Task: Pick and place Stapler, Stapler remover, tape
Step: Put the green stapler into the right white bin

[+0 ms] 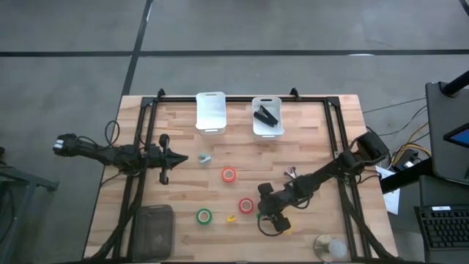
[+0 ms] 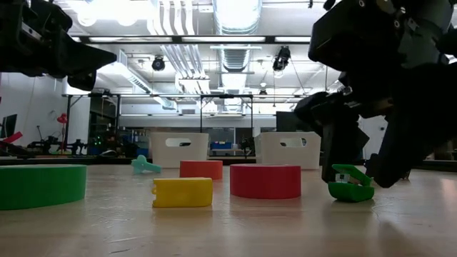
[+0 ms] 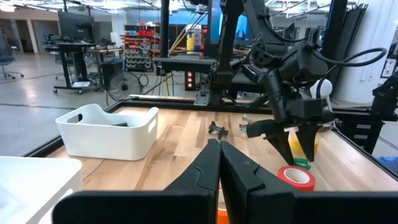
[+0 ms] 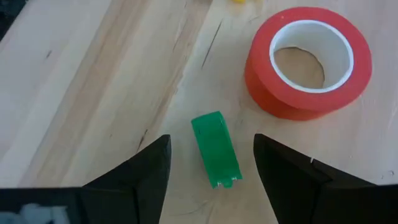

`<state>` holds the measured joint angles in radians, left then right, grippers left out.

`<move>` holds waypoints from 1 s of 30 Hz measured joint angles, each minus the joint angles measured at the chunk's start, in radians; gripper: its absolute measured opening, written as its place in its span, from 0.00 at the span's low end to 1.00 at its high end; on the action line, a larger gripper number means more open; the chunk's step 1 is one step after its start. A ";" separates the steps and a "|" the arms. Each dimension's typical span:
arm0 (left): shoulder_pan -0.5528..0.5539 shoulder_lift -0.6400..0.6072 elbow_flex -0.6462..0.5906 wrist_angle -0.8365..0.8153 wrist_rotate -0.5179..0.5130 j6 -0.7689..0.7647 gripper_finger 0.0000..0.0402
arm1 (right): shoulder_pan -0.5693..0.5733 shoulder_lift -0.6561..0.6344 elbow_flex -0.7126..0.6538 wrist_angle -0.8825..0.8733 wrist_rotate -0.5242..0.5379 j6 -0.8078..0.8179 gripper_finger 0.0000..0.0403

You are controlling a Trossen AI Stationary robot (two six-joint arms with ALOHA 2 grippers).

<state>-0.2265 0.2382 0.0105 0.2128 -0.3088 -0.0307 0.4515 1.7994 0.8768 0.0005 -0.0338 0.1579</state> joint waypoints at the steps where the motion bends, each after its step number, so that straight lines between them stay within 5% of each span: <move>1: 0.000 0.000 0.000 -0.002 0.000 0.000 0.03 | 0.000 0.005 0.000 0.012 -0.001 0.000 0.54; 24: 0.000 0.003 0.000 -0.008 0.000 0.000 0.03 | -0.024 0.001 0.001 -0.004 0.000 -0.043 0.18; 30: 0.000 0.003 0.000 -0.008 0.000 0.000 0.03 | -0.051 -0.035 0.002 -0.030 0.006 -0.063 0.17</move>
<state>-0.2267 0.2413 0.0108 0.2050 -0.3085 -0.0307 0.4001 1.7645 0.8783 -0.0300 -0.0275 0.0951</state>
